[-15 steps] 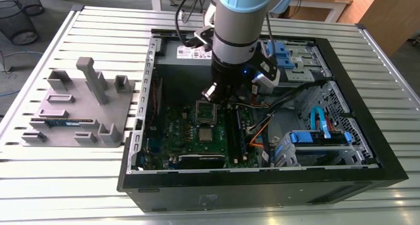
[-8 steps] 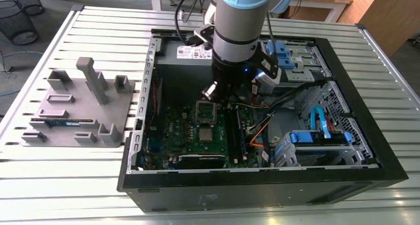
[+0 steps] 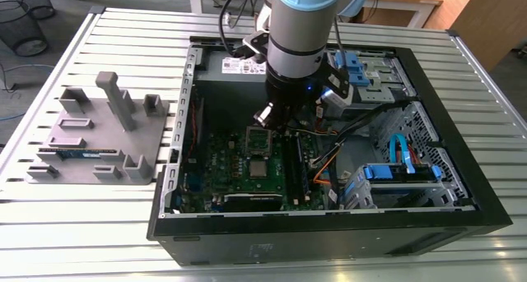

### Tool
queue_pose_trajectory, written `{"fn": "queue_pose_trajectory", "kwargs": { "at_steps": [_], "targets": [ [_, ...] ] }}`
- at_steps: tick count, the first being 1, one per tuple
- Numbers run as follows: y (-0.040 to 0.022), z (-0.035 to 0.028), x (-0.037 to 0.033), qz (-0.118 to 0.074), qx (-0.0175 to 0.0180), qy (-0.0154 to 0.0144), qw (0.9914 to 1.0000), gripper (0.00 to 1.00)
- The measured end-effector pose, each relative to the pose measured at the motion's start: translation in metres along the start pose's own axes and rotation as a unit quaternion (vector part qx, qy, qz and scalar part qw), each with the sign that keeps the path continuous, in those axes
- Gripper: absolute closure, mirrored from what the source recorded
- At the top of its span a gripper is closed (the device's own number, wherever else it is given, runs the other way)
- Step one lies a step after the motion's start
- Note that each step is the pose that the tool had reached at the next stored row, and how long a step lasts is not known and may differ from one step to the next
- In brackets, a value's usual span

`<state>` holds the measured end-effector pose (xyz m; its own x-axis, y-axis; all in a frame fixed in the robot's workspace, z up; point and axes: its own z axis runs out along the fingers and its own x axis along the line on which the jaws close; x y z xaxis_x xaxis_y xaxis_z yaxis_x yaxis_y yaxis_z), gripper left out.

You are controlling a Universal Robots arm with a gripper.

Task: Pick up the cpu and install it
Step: 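Close the cpu cover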

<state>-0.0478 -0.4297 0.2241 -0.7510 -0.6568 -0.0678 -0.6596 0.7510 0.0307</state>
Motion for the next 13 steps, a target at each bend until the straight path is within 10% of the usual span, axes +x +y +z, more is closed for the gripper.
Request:
{"fn": "queue_pose_trajectory", "kwargs": {
  "at_steps": [13],
  "targets": [
    [-0.0008,-0.0041,0.0006,-0.012,0.0015,0.0023,0.99993,0.89]
  ]
}}
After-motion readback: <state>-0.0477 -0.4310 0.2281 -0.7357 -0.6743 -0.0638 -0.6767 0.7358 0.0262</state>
